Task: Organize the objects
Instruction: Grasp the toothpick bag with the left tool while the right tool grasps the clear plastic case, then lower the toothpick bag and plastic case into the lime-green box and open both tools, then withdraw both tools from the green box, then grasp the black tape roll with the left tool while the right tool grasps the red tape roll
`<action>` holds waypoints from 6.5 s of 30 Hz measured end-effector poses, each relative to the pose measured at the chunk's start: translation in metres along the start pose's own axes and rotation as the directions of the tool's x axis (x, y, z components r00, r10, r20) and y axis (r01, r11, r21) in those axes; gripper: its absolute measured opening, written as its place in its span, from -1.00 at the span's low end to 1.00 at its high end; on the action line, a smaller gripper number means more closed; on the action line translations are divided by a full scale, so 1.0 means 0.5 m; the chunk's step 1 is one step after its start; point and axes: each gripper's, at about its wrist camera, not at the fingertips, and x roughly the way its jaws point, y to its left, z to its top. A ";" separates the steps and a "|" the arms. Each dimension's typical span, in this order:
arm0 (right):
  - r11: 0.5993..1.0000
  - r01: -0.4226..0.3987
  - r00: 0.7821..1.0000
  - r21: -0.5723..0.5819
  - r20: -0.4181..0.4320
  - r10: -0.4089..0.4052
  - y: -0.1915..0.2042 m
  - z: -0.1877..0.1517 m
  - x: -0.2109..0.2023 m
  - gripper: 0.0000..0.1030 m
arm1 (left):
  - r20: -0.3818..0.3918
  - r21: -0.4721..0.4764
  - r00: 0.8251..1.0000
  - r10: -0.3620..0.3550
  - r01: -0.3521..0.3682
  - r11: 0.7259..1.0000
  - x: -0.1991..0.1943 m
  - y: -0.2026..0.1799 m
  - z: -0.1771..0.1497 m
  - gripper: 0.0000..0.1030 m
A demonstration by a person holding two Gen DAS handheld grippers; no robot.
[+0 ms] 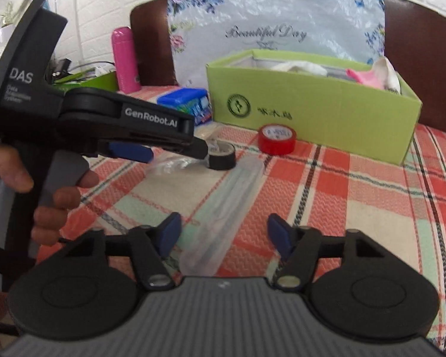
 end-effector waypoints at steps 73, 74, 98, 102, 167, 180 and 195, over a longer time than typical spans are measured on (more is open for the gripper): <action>0.998 0.045 0.970 0.040 0.237 -0.053 -0.165 0.160 -0.122 -0.48 | 0.125 0.255 0.967 -0.220 0.183 0.949 -0.116 -0.149 0.151 -0.56; 0.998 0.049 0.966 0.034 0.254 -0.056 -0.168 0.178 -0.118 -0.48 | 0.150 0.244 0.965 -0.216 0.176 0.954 -0.112 -0.153 0.169 -0.56; 0.961 0.255 0.917 -0.106 0.341 -0.205 -0.186 0.271 0.129 0.54 | 0.193 0.154 0.978 -0.085 0.056 0.986 0.073 -0.111 0.256 0.42; 0.963 0.256 0.906 -0.083 0.368 -0.209 -0.185 0.270 0.094 0.62 | 0.207 0.162 0.974 -0.092 0.058 0.985 0.040 -0.121 0.254 0.42; 0.996 0.080 0.993 -0.032 0.093 -0.077 -0.130 0.095 0.074 -0.17 | -0.025 0.106 0.996 -0.085 0.088 0.990 0.003 -0.051 -0.007 0.19; 0.991 0.134 0.989 0.024 0.057 -0.135 -0.150 0.004 -0.038 -0.14 | -0.063 0.223 0.990 -0.127 0.139 0.965 -0.004 -0.092 -0.034 0.01; 0.989 0.137 0.990 0.052 0.020 -0.138 -0.156 0.007 -0.009 -0.02 | -0.055 0.281 0.993 -0.105 0.116 0.953 0.010 -0.106 -0.039 -0.02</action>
